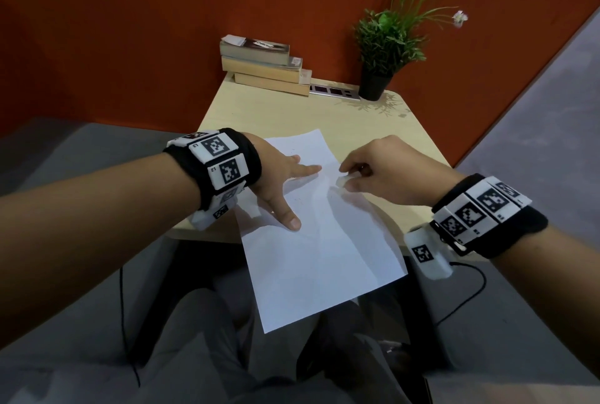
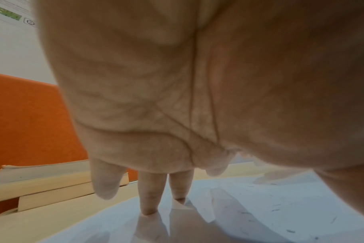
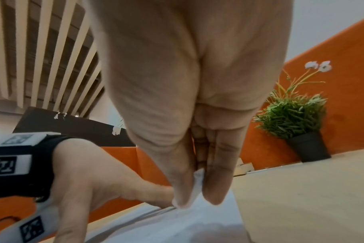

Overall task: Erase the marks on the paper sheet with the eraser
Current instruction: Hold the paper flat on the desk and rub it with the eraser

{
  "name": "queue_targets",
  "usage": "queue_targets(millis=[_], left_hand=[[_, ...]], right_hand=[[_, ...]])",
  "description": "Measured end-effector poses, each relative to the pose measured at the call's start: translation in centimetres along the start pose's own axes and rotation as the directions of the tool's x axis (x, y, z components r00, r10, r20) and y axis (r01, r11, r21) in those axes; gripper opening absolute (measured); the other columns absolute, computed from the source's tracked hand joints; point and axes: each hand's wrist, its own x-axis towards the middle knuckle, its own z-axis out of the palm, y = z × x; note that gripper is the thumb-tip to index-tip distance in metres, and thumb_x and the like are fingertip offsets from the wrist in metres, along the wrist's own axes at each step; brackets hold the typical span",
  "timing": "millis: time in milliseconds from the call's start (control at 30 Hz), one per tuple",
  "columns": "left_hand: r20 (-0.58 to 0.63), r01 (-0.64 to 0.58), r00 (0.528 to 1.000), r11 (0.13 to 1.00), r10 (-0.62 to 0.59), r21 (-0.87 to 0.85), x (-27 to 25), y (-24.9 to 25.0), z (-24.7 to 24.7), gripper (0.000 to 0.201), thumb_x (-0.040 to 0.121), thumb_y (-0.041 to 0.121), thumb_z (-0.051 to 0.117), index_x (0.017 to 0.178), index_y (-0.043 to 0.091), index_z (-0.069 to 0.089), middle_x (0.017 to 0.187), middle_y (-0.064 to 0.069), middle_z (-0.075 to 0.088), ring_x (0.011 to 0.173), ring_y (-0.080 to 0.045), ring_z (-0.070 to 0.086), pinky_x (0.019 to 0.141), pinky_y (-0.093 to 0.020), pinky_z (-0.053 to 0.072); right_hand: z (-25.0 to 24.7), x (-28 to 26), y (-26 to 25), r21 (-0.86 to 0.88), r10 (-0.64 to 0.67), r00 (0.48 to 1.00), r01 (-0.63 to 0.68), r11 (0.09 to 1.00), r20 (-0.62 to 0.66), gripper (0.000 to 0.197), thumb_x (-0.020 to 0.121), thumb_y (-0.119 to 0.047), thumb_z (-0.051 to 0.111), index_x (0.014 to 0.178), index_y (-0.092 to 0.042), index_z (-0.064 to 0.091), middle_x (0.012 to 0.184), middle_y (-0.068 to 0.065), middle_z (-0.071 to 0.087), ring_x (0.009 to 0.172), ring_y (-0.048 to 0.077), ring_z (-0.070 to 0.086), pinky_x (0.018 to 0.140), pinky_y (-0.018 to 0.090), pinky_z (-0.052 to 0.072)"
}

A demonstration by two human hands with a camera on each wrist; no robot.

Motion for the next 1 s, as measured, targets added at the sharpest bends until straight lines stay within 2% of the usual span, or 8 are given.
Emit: queue_targets(millis=[167,267,400,533,667,767,900,1000], left_hand=[[-0.148,-0.052,0.988,0.994,0.037,-0.096,-0.6,-1.3,0.4,0.136,0.067,0.092,0.062,0.158,0.043,-0.026,0.174,0.007,-0.01,0.159,-0.024,0.018,0.127,-0.052,0.017],[-0.212,-0.039,0.977,0.994,0.017,-0.102,-2.1,-2.4,1.4,0.118,0.078,0.088,0.053,0.166,0.033,-0.004,0.173,0.001,0.01,0.156,-0.024,0.022,0.125,-0.049,0.024],[-0.27,-0.026,0.963,0.997,0.006,-0.069,-4.4,-3.4,4.2,0.093,0.085,0.08,0.056,0.158,0.027,0.033,0.147,0.004,0.044,0.126,-0.019,0.051,0.105,-0.04,0.045],[-0.262,-0.021,0.965,0.997,0.002,-0.068,-5.3,-3.3,5.3,0.08,0.084,0.078,0.06,0.147,0.029,0.047,0.144,0.008,0.049,0.124,-0.016,0.051,0.103,-0.038,0.046],[-0.247,-0.046,0.969,0.997,0.029,-0.062,-4.7,-3.7,4.5,0.086,0.084,0.08,0.059,0.15,0.027,0.047,0.153,0.006,0.049,0.133,-0.019,0.049,0.109,-0.039,0.043],[-0.196,-0.059,0.98,0.995,0.042,-0.081,-3.6,-4.1,3.8,0.096,0.086,0.079,0.057,0.163,0.03,0.028,0.17,0.009,0.025,0.152,-0.018,0.031,0.121,-0.038,0.029],[-0.163,-0.046,0.986,0.993,0.029,-0.104,-2.0,-4.2,3.4,0.105,0.083,0.082,0.059,0.166,0.036,0.014,0.173,0.015,0.009,0.158,-0.02,0.017,0.124,-0.043,0.021],[-0.144,-0.028,0.989,0.997,0.018,-0.072,-1.3,-4.3,3.6,0.112,0.077,0.088,0.057,0.166,0.04,0.008,0.172,0.019,0.007,0.158,-0.023,0.019,0.124,-0.047,0.023]], right_hand=[[1.3,-1.6,-0.1,0.006,0.015,0.995,-0.016,1.0,0.095,0.022,0.098,-0.03,0.074,0.119,-0.023,0.079,0.111,-0.009,0.077,0.101,0.013,0.067,0.09,0.031,0.056],[2.0,-2.2,0.1,0.003,0.017,0.998,-0.017,1.0,0.066,0.019,0.099,-0.033,0.072,0.114,-0.023,0.078,0.108,-0.007,0.074,0.096,0.016,0.065,0.086,0.036,0.058],[2.8,-2.9,0.1,-0.046,0.032,0.999,-0.031,0.998,0.028,0.017,0.097,-0.035,0.068,0.1,-0.02,0.074,0.095,-0.005,0.068,0.087,0.021,0.061,0.08,0.044,0.058],[3.5,-3.6,-0.5,-0.104,0.058,0.998,-0.057,0.993,0.0,0.025,0.094,-0.031,0.061,0.084,-0.009,0.065,0.082,0.005,0.063,0.08,0.03,0.061,0.072,0.054,0.056],[2.9,-4.0,-1.0,-0.116,0.074,0.997,-0.07,0.991,0.036,0.025,0.093,-0.034,0.061,0.089,-0.011,0.068,0.086,0.003,0.067,0.084,0.028,0.063,0.075,0.051,0.057],[2.1,-4.2,-1.4,-0.121,0.083,0.992,-0.071,0.99,0.095,0.023,0.092,-0.034,0.062,0.094,-0.014,0.073,0.09,0.001,0.071,0.088,0.025,0.066,0.079,0.049,0.059],[0.4,-3.7,-1.7,-0.101,0.061,0.986,-0.045,0.994,0.158,0.014,0.095,-0.028,0.068,0.099,-0.023,0.08,0.095,-0.011,0.075,0.089,0.014,0.066,0.081,0.036,0.059],[-0.2,-2.3,-2.7,-0.061,-0.014,0.997,0.019,0.998,0.082,0.019,0.095,-0.023,0.069,0.109,-0.023,0.081,0.105,-0.011,0.078,0.093,0.011,0.064,0.082,0.026,0.052]])
